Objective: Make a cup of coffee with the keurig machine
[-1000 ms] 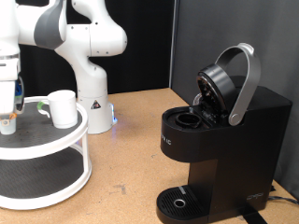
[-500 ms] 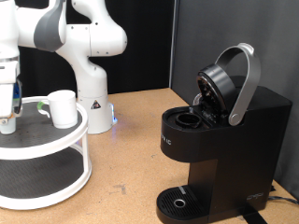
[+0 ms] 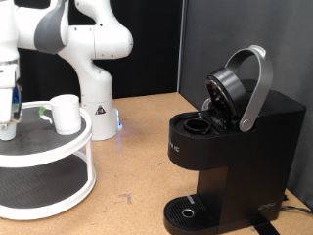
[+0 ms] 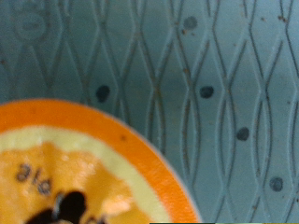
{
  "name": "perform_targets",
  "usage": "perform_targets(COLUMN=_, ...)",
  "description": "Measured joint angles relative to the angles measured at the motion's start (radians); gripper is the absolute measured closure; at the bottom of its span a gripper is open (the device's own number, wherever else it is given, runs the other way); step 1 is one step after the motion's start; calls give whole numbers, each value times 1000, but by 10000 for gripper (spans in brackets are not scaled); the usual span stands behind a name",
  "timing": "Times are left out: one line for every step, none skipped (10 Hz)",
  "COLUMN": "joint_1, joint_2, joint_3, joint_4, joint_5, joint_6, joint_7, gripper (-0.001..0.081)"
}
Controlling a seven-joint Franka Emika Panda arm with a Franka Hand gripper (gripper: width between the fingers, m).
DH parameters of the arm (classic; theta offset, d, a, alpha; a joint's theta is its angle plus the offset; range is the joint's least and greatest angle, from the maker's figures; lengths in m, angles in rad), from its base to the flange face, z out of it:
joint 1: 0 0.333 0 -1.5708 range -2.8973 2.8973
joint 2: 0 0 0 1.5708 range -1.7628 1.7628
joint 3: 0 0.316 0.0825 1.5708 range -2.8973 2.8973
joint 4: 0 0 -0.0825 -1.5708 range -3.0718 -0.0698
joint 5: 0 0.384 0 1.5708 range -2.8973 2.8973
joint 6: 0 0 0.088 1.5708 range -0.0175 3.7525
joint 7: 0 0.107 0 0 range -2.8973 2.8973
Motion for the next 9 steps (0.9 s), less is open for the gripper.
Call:
perform_targets(joint_1=4, joint_2=-5, joint_3=0, joint_4=13, joint_5=24, joint_6=-34, joint_7=-20, gripper=410)
perform_targets(joint_1=12, joint_2=-18, joint_3=0, joint_4=35, joint_5=61, joint_6=-84, joint_7=-50, gripper=415)
perform_targets(joint_1=19, joint_2=-36, joint_3=0, joint_4=61, joint_5=96, joint_6=-140, joint_7=-77, gripper=415)
perform_targets(joint_1=25, joint_2=-55, joint_3=1, joint_4=86, joint_5=123, joint_6=-192, joint_7=-98, gripper=417)
perform_targets(joint_1=29, joint_2=-74, joint_3=4, joint_4=110, joint_5=142, joint_6=-238, joint_7=-109, gripper=550)
perform_targets(joint_1=33, joint_2=-89, joint_3=8, joint_4=134, joint_5=159, joint_6=-283, joint_7=-114, gripper=689)
perform_targets(joint_1=40, joint_2=-100, joint_3=11, joint_4=157, joint_5=174, joint_6=-332, joint_7=-117, gripper=722)
perform_targets(joint_1=39, joint_2=-99, joint_3=10, joint_4=153, joint_5=171, joint_6=-326, joint_7=-117, gripper=722)
perform_targets(joint_1=41, joint_2=-98, joint_3=10, joint_4=151, joint_5=189, joint_6=-332, joint_7=-113, gripper=722)
